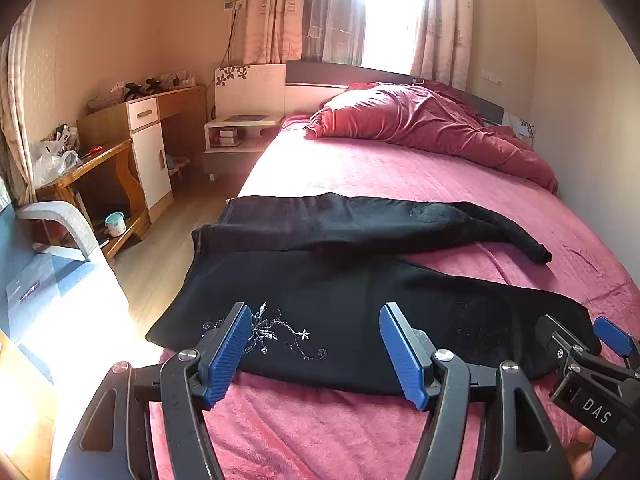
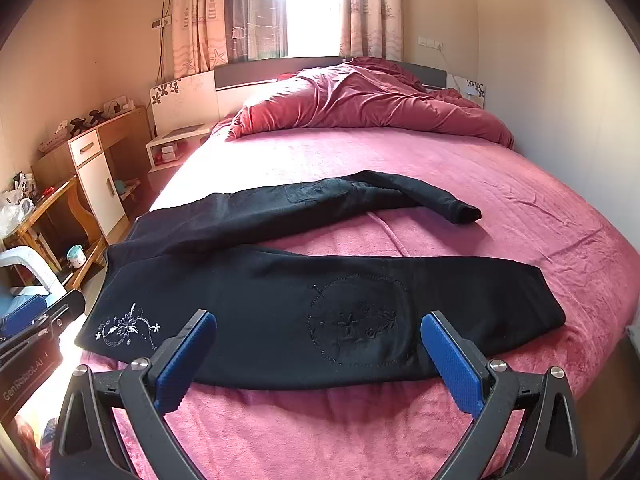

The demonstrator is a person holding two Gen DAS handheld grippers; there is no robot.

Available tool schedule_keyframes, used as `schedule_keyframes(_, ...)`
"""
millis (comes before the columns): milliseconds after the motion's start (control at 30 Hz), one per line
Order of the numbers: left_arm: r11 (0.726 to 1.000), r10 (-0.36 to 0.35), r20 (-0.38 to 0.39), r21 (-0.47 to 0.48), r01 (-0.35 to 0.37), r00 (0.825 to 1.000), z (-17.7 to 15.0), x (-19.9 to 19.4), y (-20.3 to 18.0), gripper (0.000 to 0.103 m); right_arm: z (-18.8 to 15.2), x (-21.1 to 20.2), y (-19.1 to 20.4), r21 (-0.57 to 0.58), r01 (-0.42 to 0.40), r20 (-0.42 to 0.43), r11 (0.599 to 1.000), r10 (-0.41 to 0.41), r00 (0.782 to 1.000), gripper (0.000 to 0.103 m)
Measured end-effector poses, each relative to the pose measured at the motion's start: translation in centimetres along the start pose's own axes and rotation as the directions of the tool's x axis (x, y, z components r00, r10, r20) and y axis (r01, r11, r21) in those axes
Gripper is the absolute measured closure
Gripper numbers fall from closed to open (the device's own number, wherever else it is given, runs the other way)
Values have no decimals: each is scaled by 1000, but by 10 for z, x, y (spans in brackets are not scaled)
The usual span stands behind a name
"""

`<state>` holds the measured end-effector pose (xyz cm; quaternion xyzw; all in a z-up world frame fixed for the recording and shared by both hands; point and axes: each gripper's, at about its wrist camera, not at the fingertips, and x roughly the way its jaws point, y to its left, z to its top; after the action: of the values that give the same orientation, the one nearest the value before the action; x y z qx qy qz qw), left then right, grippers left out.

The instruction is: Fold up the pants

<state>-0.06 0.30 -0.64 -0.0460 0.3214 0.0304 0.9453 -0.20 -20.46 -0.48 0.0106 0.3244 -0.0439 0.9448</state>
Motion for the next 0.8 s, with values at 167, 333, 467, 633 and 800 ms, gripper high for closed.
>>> schedule_keyframes(167,1000,-1,-2,1,1,1000,-1,1,2,35,-1,3,-1,-2,1,-12,1000,-1,1000,0)
schedule_keyframes(333,1000,-2,-6,3,2,1000,-1,2,2,35,-4,5,0,-7,-2,-16,1000,2,1000,0)
schedule_keyframes(467,1000,-1,-10,5,1,1000,0,3,1,35,-4,6,0,-6,1,-18,1000,-1,1000,0)
schedule_keyframes(633,1000,-1,-17,1,1,1000,-1,5,1,35,-5,7,0,-7,0,-19,1000,0,1000,0)
schedule_keyframes(800,1000,2,-18,1,-2,1000,-2,6,1,35,-6,8,0,-4,1,-21,1000,-1,1000,0)
